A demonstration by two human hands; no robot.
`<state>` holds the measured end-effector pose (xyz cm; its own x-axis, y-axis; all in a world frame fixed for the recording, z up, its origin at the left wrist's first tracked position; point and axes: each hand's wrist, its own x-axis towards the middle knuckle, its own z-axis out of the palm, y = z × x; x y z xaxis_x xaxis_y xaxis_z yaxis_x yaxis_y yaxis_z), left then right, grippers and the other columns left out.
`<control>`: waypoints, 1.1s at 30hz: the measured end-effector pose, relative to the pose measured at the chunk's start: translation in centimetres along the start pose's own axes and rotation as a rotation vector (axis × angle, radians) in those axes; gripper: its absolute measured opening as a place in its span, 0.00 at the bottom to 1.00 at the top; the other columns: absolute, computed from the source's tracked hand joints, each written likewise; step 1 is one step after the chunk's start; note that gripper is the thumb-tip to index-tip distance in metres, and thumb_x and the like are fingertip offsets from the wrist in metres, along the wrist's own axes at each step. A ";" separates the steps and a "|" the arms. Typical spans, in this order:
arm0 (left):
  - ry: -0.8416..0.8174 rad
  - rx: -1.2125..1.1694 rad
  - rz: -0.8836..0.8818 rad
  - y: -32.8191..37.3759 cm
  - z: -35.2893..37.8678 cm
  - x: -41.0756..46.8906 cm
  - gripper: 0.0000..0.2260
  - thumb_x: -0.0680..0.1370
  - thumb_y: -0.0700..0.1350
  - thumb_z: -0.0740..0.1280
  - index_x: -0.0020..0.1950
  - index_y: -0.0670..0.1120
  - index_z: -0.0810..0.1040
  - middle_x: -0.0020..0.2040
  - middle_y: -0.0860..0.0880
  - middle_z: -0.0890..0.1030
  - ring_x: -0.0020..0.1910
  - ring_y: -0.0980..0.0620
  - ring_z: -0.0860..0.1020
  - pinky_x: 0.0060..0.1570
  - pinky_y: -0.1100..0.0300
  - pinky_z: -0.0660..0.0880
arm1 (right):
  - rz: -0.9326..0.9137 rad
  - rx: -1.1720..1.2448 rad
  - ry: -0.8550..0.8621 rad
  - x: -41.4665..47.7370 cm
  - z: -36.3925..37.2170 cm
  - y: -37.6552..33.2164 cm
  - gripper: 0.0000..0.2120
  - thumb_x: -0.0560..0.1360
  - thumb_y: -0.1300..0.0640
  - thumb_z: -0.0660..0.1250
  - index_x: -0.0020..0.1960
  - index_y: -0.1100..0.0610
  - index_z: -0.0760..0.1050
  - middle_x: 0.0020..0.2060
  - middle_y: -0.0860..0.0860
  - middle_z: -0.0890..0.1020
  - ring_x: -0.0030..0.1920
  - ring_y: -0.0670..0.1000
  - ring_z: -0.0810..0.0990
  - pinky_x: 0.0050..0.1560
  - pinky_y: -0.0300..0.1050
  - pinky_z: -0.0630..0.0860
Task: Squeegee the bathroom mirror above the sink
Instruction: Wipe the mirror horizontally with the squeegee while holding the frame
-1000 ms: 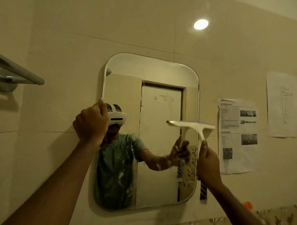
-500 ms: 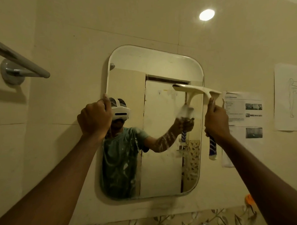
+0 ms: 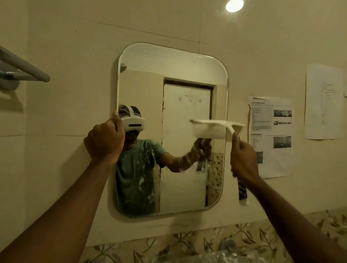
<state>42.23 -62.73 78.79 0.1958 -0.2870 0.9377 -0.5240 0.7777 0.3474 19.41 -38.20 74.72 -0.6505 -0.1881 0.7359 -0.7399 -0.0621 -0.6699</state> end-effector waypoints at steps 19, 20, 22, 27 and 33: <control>0.083 0.051 -0.007 -1.8 0.9 -4.2 0.27 0.84 0.50 0.55 0.27 0.41 0.71 0.21 0.49 0.63 0.19 0.52 0.61 0.27 0.68 0.55 | 0.027 -0.016 0.012 -4.9 1.1 4.6 0.29 0.78 0.33 0.49 0.34 0.53 0.72 0.22 0.47 0.76 0.21 0.42 0.74 0.22 0.45 0.75; 0.084 0.056 0.001 -2.0 0.9 -4.5 0.27 0.84 0.50 0.55 0.26 0.41 0.71 0.21 0.48 0.63 0.18 0.52 0.62 0.27 0.68 0.55 | 0.003 -0.004 0.013 -3.2 1.0 3.7 0.29 0.79 0.33 0.49 0.34 0.53 0.72 0.22 0.47 0.76 0.20 0.42 0.73 0.23 0.43 0.74; 0.099 0.068 0.014 -2.1 1.0 -4.9 0.27 0.84 0.50 0.56 0.26 0.41 0.71 0.21 0.48 0.63 0.19 0.51 0.62 0.26 0.67 0.56 | -0.024 -0.004 0.031 -1.0 0.8 2.5 0.28 0.79 0.34 0.49 0.34 0.54 0.70 0.23 0.48 0.74 0.21 0.43 0.73 0.25 0.43 0.74; 0.136 0.087 0.010 -2.2 1.5 -5.3 0.27 0.84 0.50 0.55 0.28 0.40 0.74 0.22 0.48 0.64 0.20 0.51 0.62 0.27 0.66 0.55 | 0.095 -0.102 0.002 -5.7 0.9 6.6 0.30 0.79 0.33 0.48 0.32 0.54 0.70 0.23 0.49 0.74 0.22 0.48 0.74 0.23 0.44 0.74; 0.158 0.066 -0.011 -2.6 1.6 -6.2 0.27 0.84 0.50 0.55 0.30 0.39 0.75 0.23 0.49 0.64 0.21 0.51 0.63 0.29 0.70 0.53 | 0.165 -0.182 -0.034 -13.4 0.7 10.5 0.31 0.77 0.35 0.46 0.30 0.56 0.67 0.22 0.50 0.70 0.22 0.47 0.67 0.25 0.41 0.64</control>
<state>41.02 -63.91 72.06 0.3266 -0.1997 0.9238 -0.5738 0.7348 0.3617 20.47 -36.97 57.75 -0.7610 -0.2140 0.6125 -0.6451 0.1496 -0.7493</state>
